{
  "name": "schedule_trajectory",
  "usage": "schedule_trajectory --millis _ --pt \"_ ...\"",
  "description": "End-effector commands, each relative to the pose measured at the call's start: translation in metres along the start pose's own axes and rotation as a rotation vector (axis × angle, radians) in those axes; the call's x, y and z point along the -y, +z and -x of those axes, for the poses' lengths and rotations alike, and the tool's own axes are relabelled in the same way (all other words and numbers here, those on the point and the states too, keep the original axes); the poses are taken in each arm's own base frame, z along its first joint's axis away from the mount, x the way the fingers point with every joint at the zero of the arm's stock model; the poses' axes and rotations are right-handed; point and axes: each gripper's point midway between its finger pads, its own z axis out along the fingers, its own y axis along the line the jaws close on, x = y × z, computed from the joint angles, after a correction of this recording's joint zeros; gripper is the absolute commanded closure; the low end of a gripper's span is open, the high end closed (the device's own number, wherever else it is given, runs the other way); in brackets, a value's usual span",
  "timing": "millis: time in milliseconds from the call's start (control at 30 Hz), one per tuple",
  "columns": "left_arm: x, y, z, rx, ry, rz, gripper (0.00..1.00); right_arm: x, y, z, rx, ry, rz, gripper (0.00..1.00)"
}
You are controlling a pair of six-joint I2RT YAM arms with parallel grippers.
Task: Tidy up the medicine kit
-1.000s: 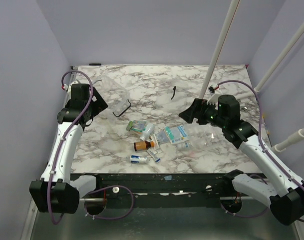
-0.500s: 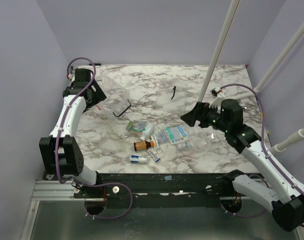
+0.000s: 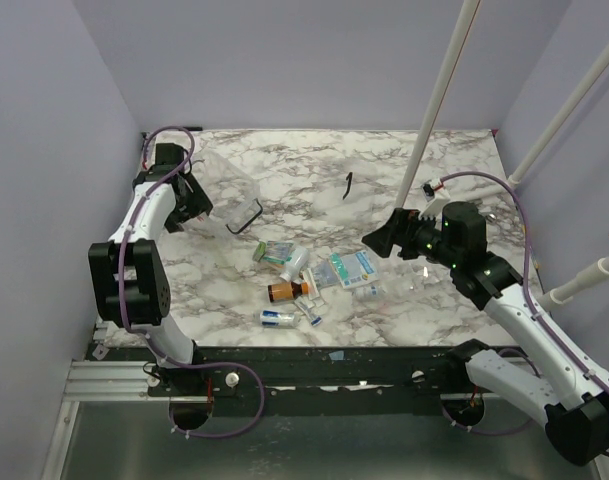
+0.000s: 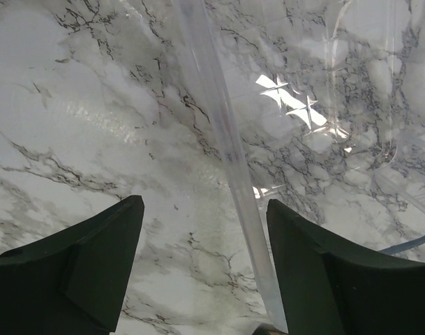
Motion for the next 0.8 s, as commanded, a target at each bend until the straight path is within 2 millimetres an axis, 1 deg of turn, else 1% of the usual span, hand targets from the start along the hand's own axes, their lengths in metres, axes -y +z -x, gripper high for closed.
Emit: schedule_trajectory --millis 0,133,367,533,633,767 --pt "0.005 -0.001 0.007 -0.009 0.015 -0.029 0.29 -0.002 -0.002 -0.009 -0.024 -0.013 0.026 0.09" --pt "0.003 0.002 0.009 -0.014 0.025 -0.023 0.38 -0.003 -0.001 -0.011 -0.033 -0.005 0.032 0.09" --pt "0.0 0.002 0.016 -0.005 0.036 -0.017 0.65 -0.003 -0.001 -0.012 -0.039 -0.01 0.033 0.09" --pt "-0.003 0.003 0.018 -0.01 0.048 -0.008 0.81 -0.003 -0.001 -0.012 -0.043 -0.011 0.03 0.1" --pt "-0.004 0.002 0.019 -0.008 0.061 -0.005 0.88 -0.003 -0.002 -0.011 -0.042 -0.014 0.031 0.1" --pt "-0.004 -0.002 0.021 -0.008 0.088 -0.014 1.0 -0.004 -0.002 -0.011 -0.044 -0.013 0.034 0.1"
